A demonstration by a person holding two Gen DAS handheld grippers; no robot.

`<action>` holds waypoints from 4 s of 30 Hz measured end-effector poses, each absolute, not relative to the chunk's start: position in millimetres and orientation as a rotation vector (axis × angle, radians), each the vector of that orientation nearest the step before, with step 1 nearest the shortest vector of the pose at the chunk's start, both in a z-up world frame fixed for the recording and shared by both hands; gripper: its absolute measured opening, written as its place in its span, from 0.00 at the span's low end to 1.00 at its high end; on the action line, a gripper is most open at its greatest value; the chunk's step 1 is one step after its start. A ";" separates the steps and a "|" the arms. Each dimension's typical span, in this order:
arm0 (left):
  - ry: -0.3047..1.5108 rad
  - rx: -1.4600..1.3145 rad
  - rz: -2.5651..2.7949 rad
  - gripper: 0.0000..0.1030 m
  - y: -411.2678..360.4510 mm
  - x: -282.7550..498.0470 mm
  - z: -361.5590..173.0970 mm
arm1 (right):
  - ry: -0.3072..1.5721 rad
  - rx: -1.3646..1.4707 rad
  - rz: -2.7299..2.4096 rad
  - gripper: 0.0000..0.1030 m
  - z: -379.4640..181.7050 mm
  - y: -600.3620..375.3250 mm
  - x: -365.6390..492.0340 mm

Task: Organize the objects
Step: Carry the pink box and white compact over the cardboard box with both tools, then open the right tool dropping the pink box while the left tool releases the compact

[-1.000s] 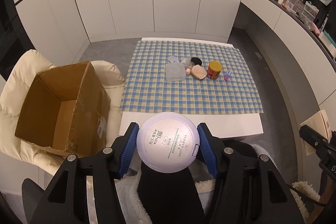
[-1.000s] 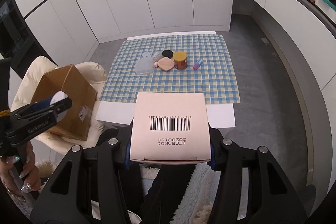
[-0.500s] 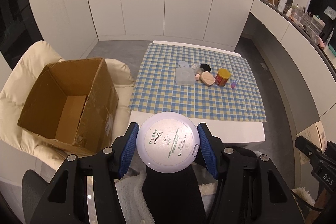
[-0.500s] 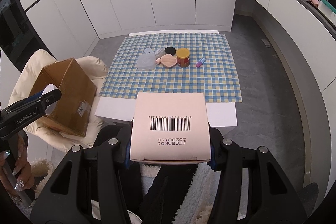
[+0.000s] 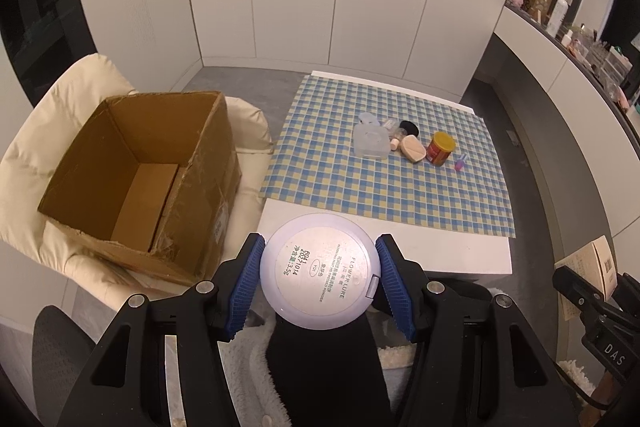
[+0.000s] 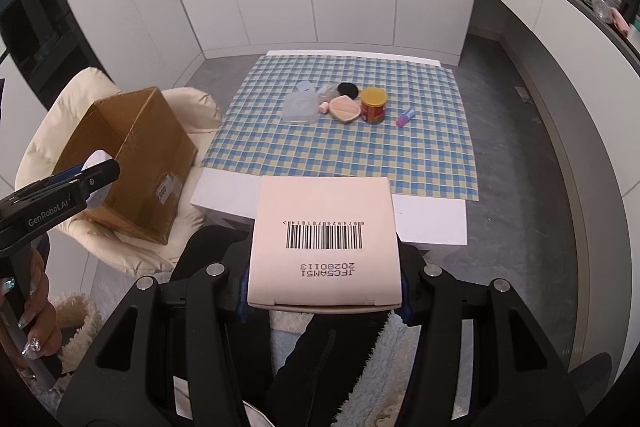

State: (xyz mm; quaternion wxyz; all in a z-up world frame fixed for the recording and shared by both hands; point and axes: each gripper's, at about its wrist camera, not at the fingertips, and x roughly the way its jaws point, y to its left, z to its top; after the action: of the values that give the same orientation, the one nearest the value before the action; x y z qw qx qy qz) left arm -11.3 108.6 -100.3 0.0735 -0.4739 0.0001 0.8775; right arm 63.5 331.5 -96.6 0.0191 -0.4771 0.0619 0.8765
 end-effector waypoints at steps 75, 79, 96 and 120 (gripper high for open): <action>-0.529 -1.713 2.966 0.56 -194.9 -127.2 -171.8 | -0.420 -1.759 3.217 0.53 -141.1 -33.1 -127.0; -0.451 -1.708 3.004 0.56 -198.4 -140.8 -179.5 | -0.398 -1.811 3.175 0.53 -153.3 -45.2 -147.9; -0.276 -1.840 2.896 0.57 -187.2 -165.7 -204.7 | -0.403 -1.918 3.036 0.53 -201.5 -65.7 -184.7; -0.409 -1.750 2.940 0.94 -186.4 -159.2 -191.4 | -0.389 -1.784 3.131 0.89 -195.0 -59.1 -176.1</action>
State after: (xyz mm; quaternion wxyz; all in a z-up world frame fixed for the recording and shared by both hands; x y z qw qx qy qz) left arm -159.2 -186.4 -191.4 -0.1515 -0.5022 -0.1173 0.8433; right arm -176.1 -59.1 -195.0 -0.2391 -0.4781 -0.1041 0.8387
